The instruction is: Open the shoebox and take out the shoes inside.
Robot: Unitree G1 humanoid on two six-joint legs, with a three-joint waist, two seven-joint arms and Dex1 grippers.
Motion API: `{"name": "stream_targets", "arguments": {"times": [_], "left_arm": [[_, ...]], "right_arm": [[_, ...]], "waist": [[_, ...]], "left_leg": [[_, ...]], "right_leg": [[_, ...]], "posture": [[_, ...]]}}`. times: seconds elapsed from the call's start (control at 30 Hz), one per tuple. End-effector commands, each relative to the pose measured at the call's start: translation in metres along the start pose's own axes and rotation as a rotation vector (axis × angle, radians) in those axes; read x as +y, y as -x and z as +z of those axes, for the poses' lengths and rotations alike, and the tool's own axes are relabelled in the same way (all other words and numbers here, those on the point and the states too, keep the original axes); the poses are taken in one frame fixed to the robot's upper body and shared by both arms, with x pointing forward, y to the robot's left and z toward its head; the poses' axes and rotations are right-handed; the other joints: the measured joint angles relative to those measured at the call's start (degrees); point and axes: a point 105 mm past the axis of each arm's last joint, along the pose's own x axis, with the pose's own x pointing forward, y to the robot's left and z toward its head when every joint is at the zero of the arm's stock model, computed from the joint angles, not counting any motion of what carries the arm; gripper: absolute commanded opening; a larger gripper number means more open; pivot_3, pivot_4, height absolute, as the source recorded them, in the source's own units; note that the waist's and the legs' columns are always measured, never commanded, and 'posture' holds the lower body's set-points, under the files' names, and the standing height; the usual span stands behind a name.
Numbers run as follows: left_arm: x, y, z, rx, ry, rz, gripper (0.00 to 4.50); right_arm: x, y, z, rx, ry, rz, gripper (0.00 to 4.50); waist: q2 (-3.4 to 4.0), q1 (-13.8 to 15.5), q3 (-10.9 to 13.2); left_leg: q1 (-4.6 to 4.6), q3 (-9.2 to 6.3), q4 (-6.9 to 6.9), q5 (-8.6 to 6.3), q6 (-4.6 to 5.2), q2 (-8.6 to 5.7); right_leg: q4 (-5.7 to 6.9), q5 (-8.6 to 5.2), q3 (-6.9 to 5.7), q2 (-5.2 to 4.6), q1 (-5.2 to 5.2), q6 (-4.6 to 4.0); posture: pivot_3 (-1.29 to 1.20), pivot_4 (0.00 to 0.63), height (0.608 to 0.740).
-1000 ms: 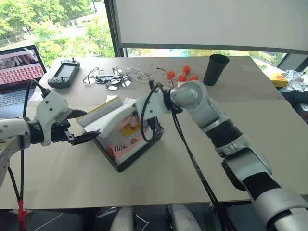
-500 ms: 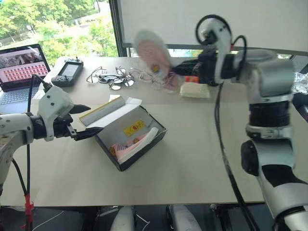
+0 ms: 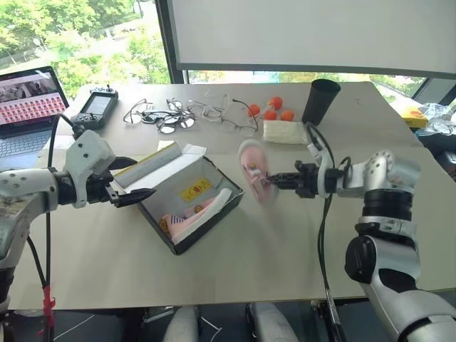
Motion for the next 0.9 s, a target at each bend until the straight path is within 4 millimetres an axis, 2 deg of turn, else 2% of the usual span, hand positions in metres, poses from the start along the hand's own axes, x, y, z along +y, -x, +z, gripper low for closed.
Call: {"name": "stream_targets", "arguments": {"times": [0.03,0.17,0.23,0.27,0.3,0.43,0.5,0.57,0.67,0.73,0.9], "left_arm": [[0.002,0.008,0.009,-0.015,-0.038,0.029,4.50],[0.004,0.013,0.007,-0.004,-0.033,0.044,4.50],[0.006,0.016,0.008,-0.005,-0.031,0.054,4.50],[0.006,0.018,0.008,-0.006,-0.030,0.059,4.50],[0.006,0.019,0.009,-0.006,-0.029,0.061,4.50],[0.004,0.023,0.009,-0.010,-0.017,0.074,4.50],[0.003,0.025,0.010,-0.025,0.001,0.081,4.50],[0.001,0.026,0.010,-0.027,0.009,0.084,4.50],[-0.001,0.025,0.008,-0.026,0.017,0.085,4.50],[-0.002,0.023,0.008,-0.028,0.020,0.085,4.50],[-0.003,0.023,0.006,-0.030,0.027,0.093,4.50]], "right_arm": [[-0.013,0.024,0.036,-0.148,0.050,-0.064,1.73],[-0.018,0.047,0.063,-0.235,0.104,-0.111,3.24],[-0.015,0.059,0.078,-0.285,0.150,-0.122,3.88],[-0.011,0.065,0.085,-0.312,0.168,-0.114,4.00],[-0.007,0.070,0.092,-0.338,0.187,-0.105,4.47],[0.014,0.079,0.113,-0.375,0.374,-0.114,4.47],[0.047,0.073,0.119,-0.345,0.600,-0.063,4.47],[0.082,0.060,0.112,-0.257,0.922,-0.006,4.47],[0.126,0.035,0.081,-0.092,1.482,0.079,4.47],[0.137,0.025,0.061,-0.004,1.641,0.166,4.47],[0.162,0.006,0.011,0.221,1.833,0.430,4.47]], "waist": [[0.00,0.0,0.0],[0.00,0.0,0.0],[0.00,-0.1,0.0],[0.00,-0.2,0.0],[0.00,-0.3,0.0],[0.00,-0.6,0.0],[0.00,-0.8,0.0],[0.03,-1.1,0.0],[0.09,-1.7,0.1],[0.09,-1.7,0.1],[0.08,-0.9,0.1]], "left_leg": [[0.01,0.00,0.01,0.00,0.00,-0.01],[0.02,0.00,0.00,0.00,0.00,0.00],[0.02,0.01,0.00,0.00,0.00,0.00],[0.02,0.01,0.00,0.00,0.00,0.00],[0.03,0.03,0.00,0.00,0.00,0.01],[0.04,0.03,-0.04,0.00,0.00,0.02],[0.04,0.03,-0.04,0.00,0.00,0.02],[0.04,0.03,-0.03,0.00,0.00,0.02],[0.03,0.03,-0.04,0.00,0.00,0.05],[0.03,0.01,-0.06,-0.01,-0.01,0.10],[0.03,-0.06,0.03,-0.01,-0.01,0.04]], "right_leg": [[-0.02,0.00,0.00,-0.01,0.02,0.01],[-0.05,-0.01,-0.01,0.01,0.04,0.04],[-0.06,-0.01,-0.01,0.01,0.04,0.04],[-0.06,-0.01,0.00,0.01,0.04,0.04],[-0.06,-0.02,0.01,0.01,0.05,0.04],[-0.07,-0.02,0.01,0.02,0.04,0.05],[-0.07,-0.02,0.02,0.02,0.04,0.05],[-0.06,-0.02,0.02,0.02,0.03,0.05],[-0.01,-0.03,0.03,0.02,-0.05,0.07],[0.01,-0.07,0.01,0.06,-0.07,0.14],[0.00,-0.03,-0.06,-0.01,0.04,0.08]], "posture": [[0.00,0.150,0.724],[0.00,0.150,0.724],[0.00,0.150,0.724],[0.00,0.150,0.724],[0.00,0.150,0.724],[0.00,0.150,0.724],[0.00,0.150,0.724],[0.00,0.150,0.724],[0.00,0.150,0.724],[0.00,0.150,0.724],[0.00,0.150,0.724]]}}
